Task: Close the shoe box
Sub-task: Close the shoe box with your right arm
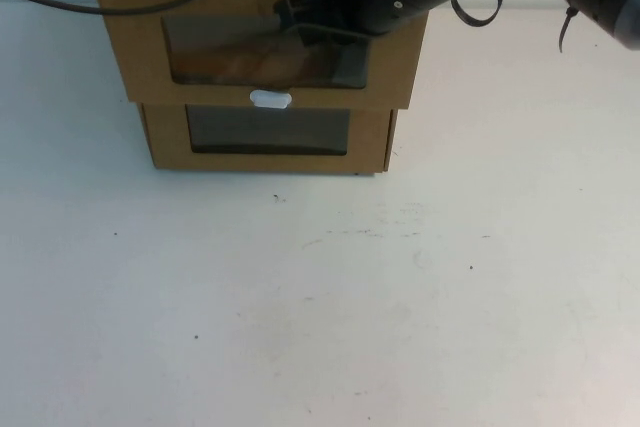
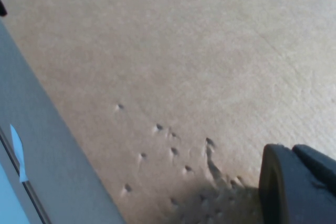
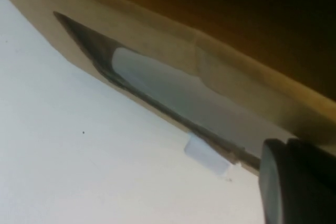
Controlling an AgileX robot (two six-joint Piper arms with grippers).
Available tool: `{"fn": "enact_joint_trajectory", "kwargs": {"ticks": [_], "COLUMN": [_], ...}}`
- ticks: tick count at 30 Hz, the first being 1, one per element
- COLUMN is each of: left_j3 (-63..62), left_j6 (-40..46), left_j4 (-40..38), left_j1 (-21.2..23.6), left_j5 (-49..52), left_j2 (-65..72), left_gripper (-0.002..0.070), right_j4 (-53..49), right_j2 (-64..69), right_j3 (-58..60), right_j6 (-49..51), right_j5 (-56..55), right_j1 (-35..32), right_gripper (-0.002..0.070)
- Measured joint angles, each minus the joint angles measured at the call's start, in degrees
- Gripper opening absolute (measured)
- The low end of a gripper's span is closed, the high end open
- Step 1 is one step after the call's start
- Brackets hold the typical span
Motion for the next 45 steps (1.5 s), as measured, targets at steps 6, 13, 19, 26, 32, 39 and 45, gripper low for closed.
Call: {"fn": "enact_joint_trajectory", "kwargs": {"ticks": [6,13,19,26,32,39,45], "left_j3": [0.0,0.0,0.0,0.0,0.0,0.0,0.0], "left_j6": [0.0,0.0,0.0,0.0,0.0,0.0,0.0], "left_j4": [0.0,0.0,0.0,0.0,0.0,0.0,-0.3], "left_j1": [0.0,0.0,0.0,0.0,0.0,0.0,0.0], "left_j5": [0.0,0.0,0.0,0.0,0.0,0.0,0.0], "left_j2": [0.0,0.0,0.0,0.0,0.0,0.0,0.0], "left_gripper": [-0.0004,-0.0004,-0.0004,-0.0004,-0.0004,-0.0004,-0.0004], "right_j4": [5.0,7.7,8.3,9.0,9.1,9.9,10.9], "right_j2": [0.3,-0.9,-1.4,0.3,1.8,3.3,4.7], "right_j3": [0.0,-0.1,-0.1,-0.1,-0.1,-0.1,-0.1], "right_j6": [-2.0,-3.7,-3.8,-3.9,-4.0,-4.0,-4.0], "right_j5": [4.1,5.2,1.3,-1.9,-6.7,-11.9,-15.8], "right_j1": [-2.5,-3.3,-3.3,-3.3,-3.3,-3.4,-3.9], "right_gripper": [-0.0013,-0.0013,-0.0013,-0.0013,-0.0013,-0.0013,-0.0013]}}
